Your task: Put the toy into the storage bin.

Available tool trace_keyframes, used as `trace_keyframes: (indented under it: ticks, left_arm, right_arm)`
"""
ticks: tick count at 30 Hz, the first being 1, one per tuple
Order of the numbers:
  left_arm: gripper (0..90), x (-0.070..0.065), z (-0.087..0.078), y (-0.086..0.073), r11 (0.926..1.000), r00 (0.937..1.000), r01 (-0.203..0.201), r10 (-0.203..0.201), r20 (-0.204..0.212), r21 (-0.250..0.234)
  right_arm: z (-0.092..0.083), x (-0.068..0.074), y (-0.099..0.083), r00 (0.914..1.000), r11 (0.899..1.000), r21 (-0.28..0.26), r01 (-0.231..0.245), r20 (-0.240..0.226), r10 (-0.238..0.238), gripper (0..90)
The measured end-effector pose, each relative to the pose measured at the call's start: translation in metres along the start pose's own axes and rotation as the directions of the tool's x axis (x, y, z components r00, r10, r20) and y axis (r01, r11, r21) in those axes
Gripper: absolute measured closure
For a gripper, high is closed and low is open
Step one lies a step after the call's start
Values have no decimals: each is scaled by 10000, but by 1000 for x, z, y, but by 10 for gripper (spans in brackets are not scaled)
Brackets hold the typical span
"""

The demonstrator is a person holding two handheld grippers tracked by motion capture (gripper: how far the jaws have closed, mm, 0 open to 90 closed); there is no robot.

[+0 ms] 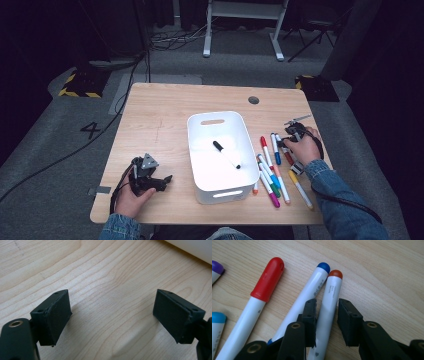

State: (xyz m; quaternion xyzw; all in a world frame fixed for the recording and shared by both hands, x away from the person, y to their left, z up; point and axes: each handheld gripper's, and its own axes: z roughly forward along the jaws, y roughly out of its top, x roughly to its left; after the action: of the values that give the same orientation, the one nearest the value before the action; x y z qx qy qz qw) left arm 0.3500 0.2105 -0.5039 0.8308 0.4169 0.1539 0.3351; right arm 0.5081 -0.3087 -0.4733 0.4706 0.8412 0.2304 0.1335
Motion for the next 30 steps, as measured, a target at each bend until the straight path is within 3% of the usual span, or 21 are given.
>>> trace_keyframes:
  ticks: [15,22,30]
  left_arm:
    - [151,0,0,0,10000,10000,7,-7,9,2]
    - [151,0,0,0,10000,10000,-8,8,13,4]
    - [151,0,0,0,10000,10000,-20,20,2,8]
  right_arm:
    - [1,3,6,9999,9996,271,-103,-4,103,767]
    - [1,3,6,9998,9995,234,-210,19,210,769]
    - [-5,4,9,9993,9996,-144,-245,-289,241,771]
